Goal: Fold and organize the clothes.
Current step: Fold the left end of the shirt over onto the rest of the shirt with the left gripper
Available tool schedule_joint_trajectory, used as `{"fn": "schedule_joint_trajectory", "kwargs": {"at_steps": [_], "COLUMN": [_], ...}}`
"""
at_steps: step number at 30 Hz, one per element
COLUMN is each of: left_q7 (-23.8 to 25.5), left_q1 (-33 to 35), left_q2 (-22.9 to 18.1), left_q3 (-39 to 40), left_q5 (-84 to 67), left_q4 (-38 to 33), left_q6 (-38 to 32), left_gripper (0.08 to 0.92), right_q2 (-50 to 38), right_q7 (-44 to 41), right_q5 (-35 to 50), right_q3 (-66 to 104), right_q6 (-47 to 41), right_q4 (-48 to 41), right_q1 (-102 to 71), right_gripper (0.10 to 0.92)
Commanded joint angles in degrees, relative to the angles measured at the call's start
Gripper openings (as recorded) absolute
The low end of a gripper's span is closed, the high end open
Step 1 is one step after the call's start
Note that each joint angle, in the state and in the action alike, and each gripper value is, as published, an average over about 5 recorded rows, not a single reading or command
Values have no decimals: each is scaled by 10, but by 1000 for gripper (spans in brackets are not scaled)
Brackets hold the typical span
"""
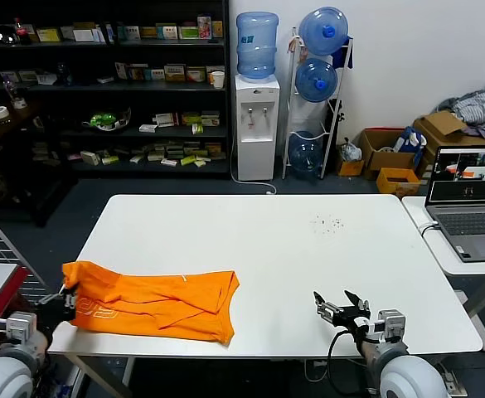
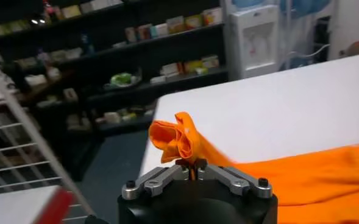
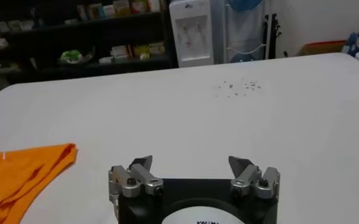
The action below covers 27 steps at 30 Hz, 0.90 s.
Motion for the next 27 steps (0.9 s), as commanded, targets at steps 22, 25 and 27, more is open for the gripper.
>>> {"fn": "schedule_joint_trajectory", "kwargs": {"at_steps": [22, 25, 27], "left_q7": [-37, -36, -37], "left_q1": [-270, -258, -247], "left_q2": [-213, -206, -194], "left_q3": [356, 344, 329], "left_q5": [-70, -71, -74], "left_q4": [-22, -38, -55], "left_q6": [100, 105, 108], "left_gripper": [145, 205, 256], "right_q2": [40, 37, 35], "right_q7": [2, 1, 0], "right_q5": [-29, -26, -25], "right_q3": [36, 35, 34], "right_q6": [0, 0, 1], "right_q4": [19, 17, 16], "right_q1": [-73, -71, -70], "right_gripper": [823, 823, 823]}}
